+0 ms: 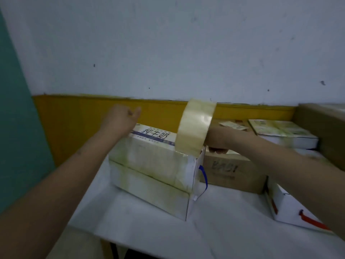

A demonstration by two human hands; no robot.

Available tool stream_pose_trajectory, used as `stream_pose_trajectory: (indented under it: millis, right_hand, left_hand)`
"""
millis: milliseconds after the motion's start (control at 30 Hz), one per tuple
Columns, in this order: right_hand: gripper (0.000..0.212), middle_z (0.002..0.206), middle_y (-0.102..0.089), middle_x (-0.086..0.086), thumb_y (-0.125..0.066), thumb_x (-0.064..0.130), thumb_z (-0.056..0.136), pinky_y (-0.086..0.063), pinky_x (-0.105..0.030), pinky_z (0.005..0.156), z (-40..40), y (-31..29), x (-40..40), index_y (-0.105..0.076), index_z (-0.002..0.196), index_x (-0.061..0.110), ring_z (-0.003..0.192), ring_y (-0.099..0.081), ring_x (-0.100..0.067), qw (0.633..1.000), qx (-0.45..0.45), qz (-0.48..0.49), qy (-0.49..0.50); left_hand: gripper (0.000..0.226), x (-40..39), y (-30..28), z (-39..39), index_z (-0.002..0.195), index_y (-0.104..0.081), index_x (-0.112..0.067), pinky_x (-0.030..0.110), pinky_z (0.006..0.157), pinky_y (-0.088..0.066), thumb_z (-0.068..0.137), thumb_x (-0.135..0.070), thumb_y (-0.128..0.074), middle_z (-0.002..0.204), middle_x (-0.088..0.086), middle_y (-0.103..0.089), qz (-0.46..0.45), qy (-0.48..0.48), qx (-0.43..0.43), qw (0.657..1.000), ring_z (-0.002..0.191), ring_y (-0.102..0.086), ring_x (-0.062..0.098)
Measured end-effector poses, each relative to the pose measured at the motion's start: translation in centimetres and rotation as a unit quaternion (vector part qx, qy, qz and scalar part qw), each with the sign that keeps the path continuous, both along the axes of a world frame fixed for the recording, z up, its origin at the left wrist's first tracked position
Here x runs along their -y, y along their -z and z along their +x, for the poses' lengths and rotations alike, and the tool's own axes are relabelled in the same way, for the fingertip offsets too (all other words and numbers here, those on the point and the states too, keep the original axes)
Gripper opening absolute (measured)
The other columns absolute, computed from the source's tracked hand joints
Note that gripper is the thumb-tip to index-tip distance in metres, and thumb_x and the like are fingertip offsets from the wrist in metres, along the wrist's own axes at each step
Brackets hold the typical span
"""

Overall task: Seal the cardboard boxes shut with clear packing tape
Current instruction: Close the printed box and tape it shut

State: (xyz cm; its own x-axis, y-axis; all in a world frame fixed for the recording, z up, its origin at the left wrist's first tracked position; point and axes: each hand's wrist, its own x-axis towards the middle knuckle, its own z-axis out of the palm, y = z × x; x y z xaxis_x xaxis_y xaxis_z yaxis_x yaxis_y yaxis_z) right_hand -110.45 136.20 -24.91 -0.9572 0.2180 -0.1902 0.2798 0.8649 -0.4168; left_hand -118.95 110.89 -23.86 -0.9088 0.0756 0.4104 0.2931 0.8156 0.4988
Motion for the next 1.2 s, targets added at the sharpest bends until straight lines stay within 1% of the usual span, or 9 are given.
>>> stream_pose_trajectory:
  millis: [100,267,400,533,667,800,967,1067,1200]
  right_hand:
    - [0.029,0.069,-0.045,-0.003,-0.043,0.018,0.101,-0.035,-0.025,0.053,-0.5,1.0,-0.2,-0.045,0.073,0.014,0.054,-0.035,-0.015,0.999,-0.031,0.008,0.004]
    - [0.028,0.129,-0.062,-0.011,-0.043,0.020,0.104,-0.050,-0.037,0.089,0.6,1.5,1.0,-0.057,0.123,0.006,0.114,-0.061,-0.032,0.997,-0.062,-0.028,0.021]
    - [0.025,0.120,-0.068,-0.014,-0.044,0.024,0.103,-0.057,-0.033,0.072,0.4,2.0,1.0,-0.061,0.101,0.006,0.092,-0.070,-0.027,0.992,-0.070,-0.106,0.028]
    - [0.056,0.098,-0.068,-0.014,-0.037,0.047,0.104,-0.059,-0.039,0.074,0.9,1.5,1.4,-0.050,0.134,0.001,0.087,-0.070,-0.027,0.992,-0.063,-0.105,0.037]
    - [0.060,0.080,-0.064,-0.009,-0.034,0.052,0.104,-0.058,-0.035,0.065,0.9,1.3,1.4,-0.051,0.127,-0.001,0.075,-0.068,-0.025,0.994,-0.074,-0.079,0.015]
    - [0.041,0.086,-0.063,-0.008,-0.036,0.042,0.106,-0.044,-0.027,0.056,1.0,1.8,1.4,-0.059,0.109,0.008,0.081,-0.060,-0.024,0.988,-0.141,0.018,-0.053]
    - [0.038,0.098,-0.070,-0.015,-0.045,0.029,0.105,-0.042,-0.031,0.062,0.6,1.6,2.0,-0.071,0.101,0.001,0.081,-0.061,-0.025,0.968,-0.211,0.092,-0.096]
    - [0.059,0.085,-0.063,-0.012,-0.033,0.051,0.104,-0.043,-0.033,0.066,1.4,0.5,3.3,-0.064,0.084,0.004,0.088,-0.058,-0.029,0.968,-0.149,0.162,-0.117]
    - [0.086,0.127,-0.065,-0.006,-0.029,0.093,0.068,-0.042,-0.042,0.100,2.3,-1.2,5.0,-0.070,0.097,0.024,0.119,-0.058,-0.029,0.978,0.044,0.124,-0.164]
  left_hand:
    - [0.074,-3.7,-0.9,6.4,0.079,-0.077,-0.019,0.034,0.087,-0.045,0.101,-0.067,-0.024,0.086,0.002,-0.073,0.259,0.146,0.067,0.952,0.088,-0.066,0.020]
    - [0.084,-7.7,-0.2,11.8,0.111,-0.075,-0.022,0.044,0.102,-0.051,0.071,-0.091,-0.051,0.112,-0.001,-0.076,0.236,0.338,0.172,0.895,0.107,-0.071,0.019]
    - [0.057,-6.9,-0.4,12.5,0.101,-0.076,-0.011,0.033,0.082,-0.055,0.089,-0.065,-0.061,0.093,-0.001,-0.078,0.233,0.316,0.106,0.914,0.086,-0.074,0.013]
    - [0.034,-3.2,-0.9,14.1,0.088,-0.074,-0.020,0.030,0.070,-0.056,0.094,-0.052,-0.062,0.075,0.001,-0.074,0.374,0.283,0.115,0.876,0.067,-0.071,0.013]
    - [0.042,-0.6,2.4,15.9,0.101,-0.076,-0.014,0.034,0.079,-0.054,0.093,-0.052,-0.059,0.084,0.008,-0.078,0.254,0.267,0.188,0.910,0.073,-0.074,0.017]
    - [0.048,-1.0,5.4,15.3,0.115,-0.073,-0.020,0.045,0.100,-0.053,0.093,-0.059,-0.058,0.096,0.005,-0.079,0.275,0.231,0.211,0.909,0.095,-0.073,0.025]
    - [0.057,0.1,6.4,13.8,0.122,-0.071,-0.020,0.047,0.097,-0.056,0.093,-0.066,-0.053,0.097,0.003,-0.077,0.259,0.214,0.217,0.917,0.096,-0.071,0.026]
    - [0.062,0.5,6.8,14.0,0.113,-0.073,-0.025,0.047,0.098,-0.056,0.079,-0.075,-0.059,0.101,-0.002,-0.078,0.233,0.229,0.218,0.920,0.101,-0.072,0.023]
    - [0.051,0.2,7.2,14.1,0.099,-0.069,-0.032,0.038,0.093,-0.058,0.070,-0.071,-0.055,0.101,-0.009,-0.076,0.242,0.242,0.201,0.918,0.101,-0.071,0.014]
